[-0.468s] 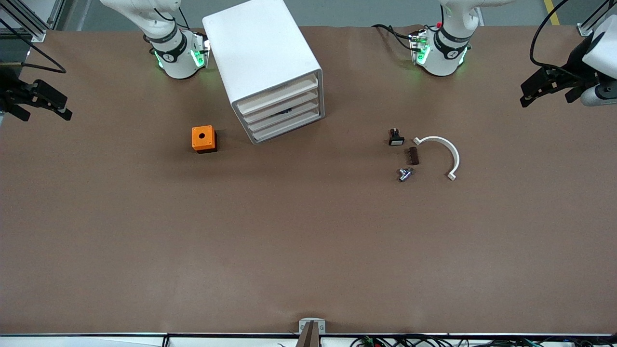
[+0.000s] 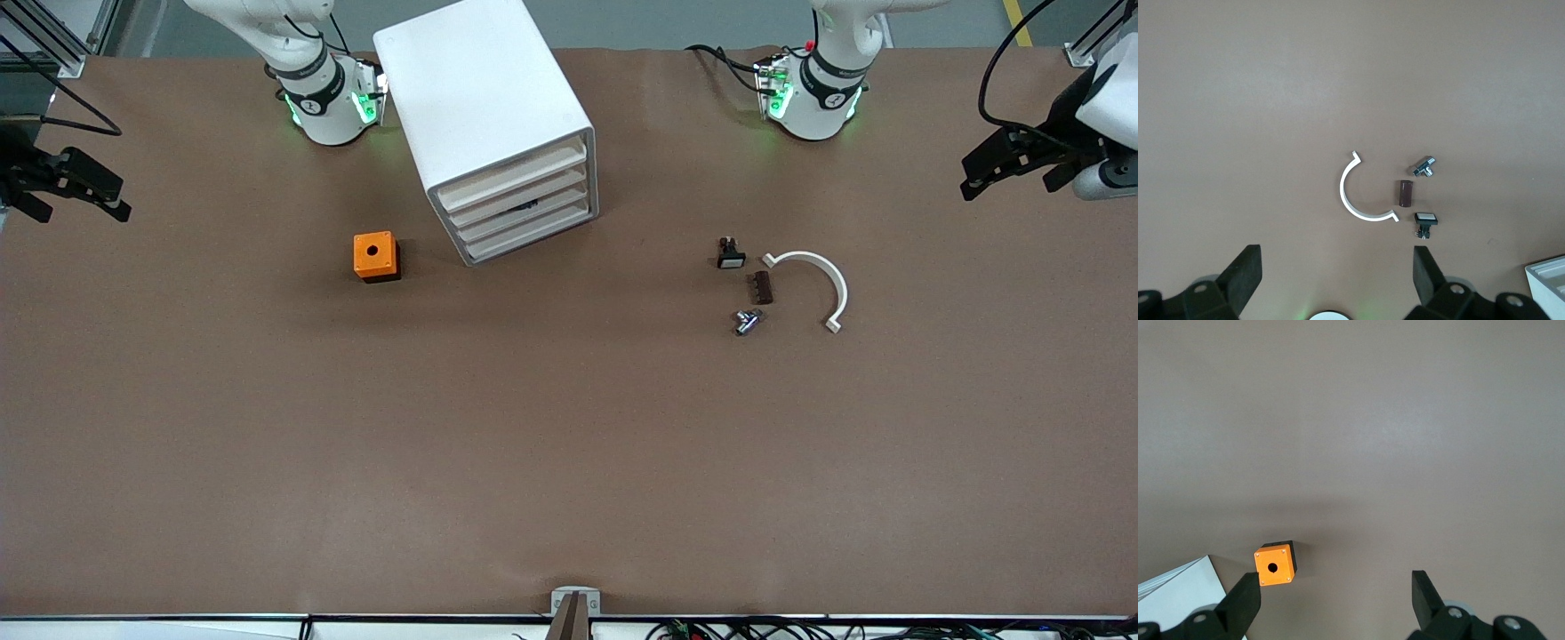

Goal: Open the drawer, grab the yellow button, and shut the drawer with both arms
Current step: 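Move the left gripper toward the white drawer cabinet, then hook the left gripper onto the cabinet's drawer front, then pull the drawer open with the left gripper, then withdraw the left gripper while the right gripper reaches toward the drawer, then grasp the yellow push-button switch in the drawer with the right gripper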

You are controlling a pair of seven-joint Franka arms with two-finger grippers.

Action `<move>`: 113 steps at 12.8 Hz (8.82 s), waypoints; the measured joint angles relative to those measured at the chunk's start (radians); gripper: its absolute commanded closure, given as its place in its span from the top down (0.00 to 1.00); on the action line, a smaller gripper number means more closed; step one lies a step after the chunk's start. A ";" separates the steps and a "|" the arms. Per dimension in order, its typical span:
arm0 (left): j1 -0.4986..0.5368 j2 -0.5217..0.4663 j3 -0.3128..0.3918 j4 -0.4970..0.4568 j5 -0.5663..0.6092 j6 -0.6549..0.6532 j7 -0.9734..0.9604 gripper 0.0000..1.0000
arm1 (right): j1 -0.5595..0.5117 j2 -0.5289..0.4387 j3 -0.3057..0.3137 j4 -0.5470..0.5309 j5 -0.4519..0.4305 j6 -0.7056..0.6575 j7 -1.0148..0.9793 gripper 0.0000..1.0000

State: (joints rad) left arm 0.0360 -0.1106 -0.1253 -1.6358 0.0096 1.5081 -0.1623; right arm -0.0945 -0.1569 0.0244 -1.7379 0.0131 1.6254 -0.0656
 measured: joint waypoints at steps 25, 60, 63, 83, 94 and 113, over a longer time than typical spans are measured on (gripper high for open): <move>-0.301 0.643 -0.108 0.217 -0.560 0.095 -1.702 1.00 | 0.001 0.000 0.003 -0.001 0.000 -0.023 0.000 1.00; -0.354 0.872 -0.107 0.258 -0.914 0.042 -2.308 0.21 | 0.001 0.011 0.000 -0.002 0.001 -0.026 0.000 1.00; -0.350 0.874 -0.102 0.265 -0.916 0.068 -2.274 0.64 | 0.001 0.082 -0.004 -0.005 -0.001 -0.024 0.000 1.00; -0.297 0.797 0.240 0.405 -0.390 0.060 -1.467 1.00 | 0.662 0.252 0.021 0.120 0.067 0.037 1.449 1.00; -0.310 0.645 0.245 0.408 -0.241 0.058 -0.996 1.00 | 0.925 0.463 0.016 0.097 0.017 0.297 1.925 1.00; -0.362 0.600 0.235 0.352 -0.164 0.050 -0.647 1.00 | 0.932 0.523 0.002 0.111 -0.032 0.325 1.947 0.00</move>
State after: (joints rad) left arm -0.3258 0.4890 0.1097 -1.2843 -0.1544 1.5581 -0.8089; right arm 0.8380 0.3662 0.0261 -1.6270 -0.0193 1.9507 1.8814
